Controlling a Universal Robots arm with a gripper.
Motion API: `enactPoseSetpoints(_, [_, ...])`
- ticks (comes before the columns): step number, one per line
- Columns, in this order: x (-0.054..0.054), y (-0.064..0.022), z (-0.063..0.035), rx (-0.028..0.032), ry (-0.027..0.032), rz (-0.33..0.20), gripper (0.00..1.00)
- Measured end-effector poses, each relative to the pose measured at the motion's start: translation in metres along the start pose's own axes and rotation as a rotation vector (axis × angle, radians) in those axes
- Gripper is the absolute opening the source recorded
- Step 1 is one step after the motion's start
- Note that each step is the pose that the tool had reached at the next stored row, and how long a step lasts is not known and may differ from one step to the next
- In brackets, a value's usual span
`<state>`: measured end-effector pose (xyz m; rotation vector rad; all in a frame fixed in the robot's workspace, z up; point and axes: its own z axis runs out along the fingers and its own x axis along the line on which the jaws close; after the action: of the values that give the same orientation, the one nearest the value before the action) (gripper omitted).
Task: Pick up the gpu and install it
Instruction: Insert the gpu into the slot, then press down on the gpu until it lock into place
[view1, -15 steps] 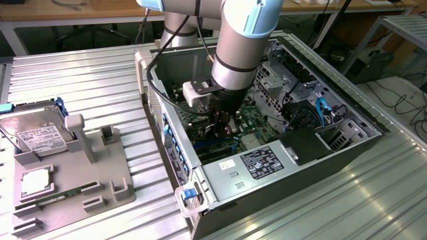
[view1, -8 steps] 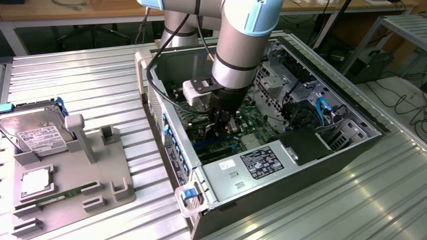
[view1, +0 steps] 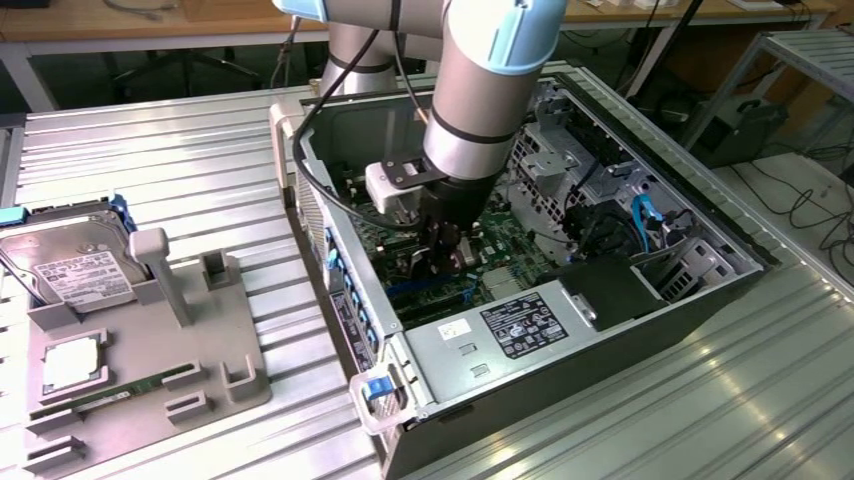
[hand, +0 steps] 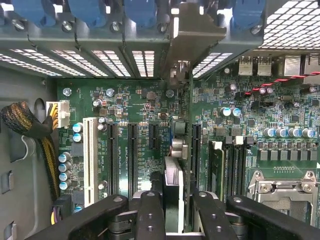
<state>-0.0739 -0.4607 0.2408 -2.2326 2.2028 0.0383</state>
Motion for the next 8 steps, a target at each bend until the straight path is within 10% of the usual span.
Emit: enactPoseSetpoints(8, [-0.0008, 0.0003, 0.0071, -0.0001, 0.0002, 0.000, 0.27])
